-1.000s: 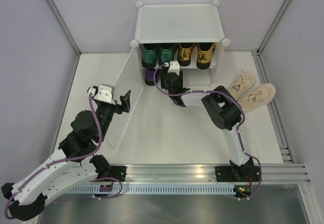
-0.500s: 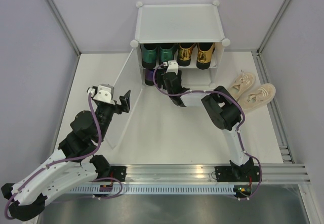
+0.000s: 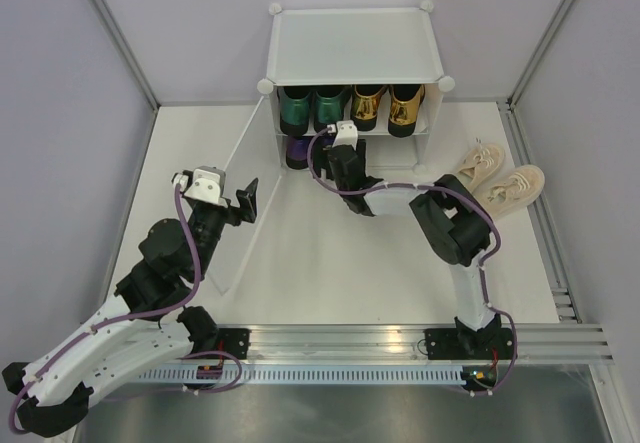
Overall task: Place and organize the shoes in the shoe cabinet
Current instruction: Place the shoe in the shoe cabinet, then pick up the shoe from the center of the board, then place the shoe at the center of the board, then pick up the shoe from the center of the board.
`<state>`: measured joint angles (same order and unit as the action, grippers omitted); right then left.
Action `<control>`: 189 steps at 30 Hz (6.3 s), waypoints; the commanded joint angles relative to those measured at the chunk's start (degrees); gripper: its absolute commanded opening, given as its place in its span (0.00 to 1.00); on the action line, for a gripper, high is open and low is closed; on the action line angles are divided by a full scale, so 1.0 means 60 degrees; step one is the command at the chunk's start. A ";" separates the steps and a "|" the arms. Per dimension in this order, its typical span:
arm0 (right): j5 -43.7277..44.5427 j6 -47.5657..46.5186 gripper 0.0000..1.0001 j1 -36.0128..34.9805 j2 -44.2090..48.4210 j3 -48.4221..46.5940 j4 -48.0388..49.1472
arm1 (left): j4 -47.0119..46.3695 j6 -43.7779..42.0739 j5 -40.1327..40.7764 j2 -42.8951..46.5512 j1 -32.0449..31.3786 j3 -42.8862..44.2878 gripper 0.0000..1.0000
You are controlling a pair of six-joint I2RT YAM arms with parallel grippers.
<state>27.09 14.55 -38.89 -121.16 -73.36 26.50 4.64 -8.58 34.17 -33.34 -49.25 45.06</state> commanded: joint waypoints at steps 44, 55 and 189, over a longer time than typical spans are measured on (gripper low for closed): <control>-0.0648 0.3362 0.61 0.6863 0.6632 0.2811 -0.6204 | -0.0159 -0.0167 0.0325 0.0049 -0.0023 0.0151 0.89; -0.1394 0.3377 0.54 0.6966 0.5239 0.3407 -0.5417 | -0.0144 -0.0138 0.0325 0.0108 -0.0023 0.0151 0.89; 0.2634 0.1399 0.01 -0.2746 1.2314 0.7584 -0.3743 | -0.0305 -0.0299 0.0442 -0.0171 -0.0053 0.0020 0.89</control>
<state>38.70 27.81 -55.18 -48.31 -27.20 -5.78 4.56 -8.69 36.36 -34.85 -49.28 45.04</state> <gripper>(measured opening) 0.048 0.887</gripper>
